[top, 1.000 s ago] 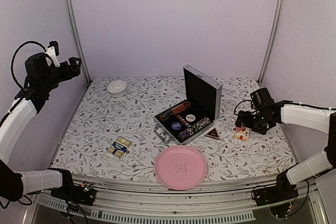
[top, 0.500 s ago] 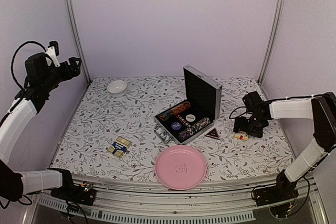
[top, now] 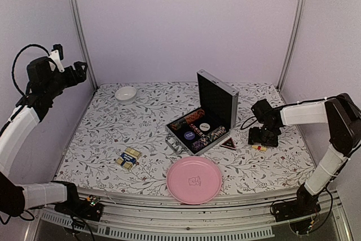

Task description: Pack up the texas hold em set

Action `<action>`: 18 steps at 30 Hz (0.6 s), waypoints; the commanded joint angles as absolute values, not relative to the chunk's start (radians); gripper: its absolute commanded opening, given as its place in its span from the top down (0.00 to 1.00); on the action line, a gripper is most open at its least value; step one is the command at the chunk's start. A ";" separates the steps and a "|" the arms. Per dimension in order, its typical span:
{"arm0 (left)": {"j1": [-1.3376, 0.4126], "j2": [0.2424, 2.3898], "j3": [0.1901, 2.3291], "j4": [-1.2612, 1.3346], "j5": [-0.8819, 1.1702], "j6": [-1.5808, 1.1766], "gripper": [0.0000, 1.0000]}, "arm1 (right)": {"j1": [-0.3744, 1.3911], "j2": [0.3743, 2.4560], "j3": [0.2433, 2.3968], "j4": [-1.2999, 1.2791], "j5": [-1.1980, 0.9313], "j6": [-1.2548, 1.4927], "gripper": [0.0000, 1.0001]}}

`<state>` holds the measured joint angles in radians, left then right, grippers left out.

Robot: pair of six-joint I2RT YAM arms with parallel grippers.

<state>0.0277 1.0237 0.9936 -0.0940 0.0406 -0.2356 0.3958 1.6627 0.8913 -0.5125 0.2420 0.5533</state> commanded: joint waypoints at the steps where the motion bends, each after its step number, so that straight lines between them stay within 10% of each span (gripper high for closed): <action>1: 0.039 1.028 0.997 -0.092 0.047 -0.232 0.03 | 0.407 1.688 0.916 -0.535 0.303 0.572 0.20; 18: 0.039 1.020 0.996 -0.090 0.048 -0.232 0.03 | 0.408 1.677 0.906 -0.528 0.374 0.606 0.33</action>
<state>0.0277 1.0233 0.9936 -0.0940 0.0414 -0.2356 0.4068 1.6905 0.9100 -0.5179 0.3168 0.5819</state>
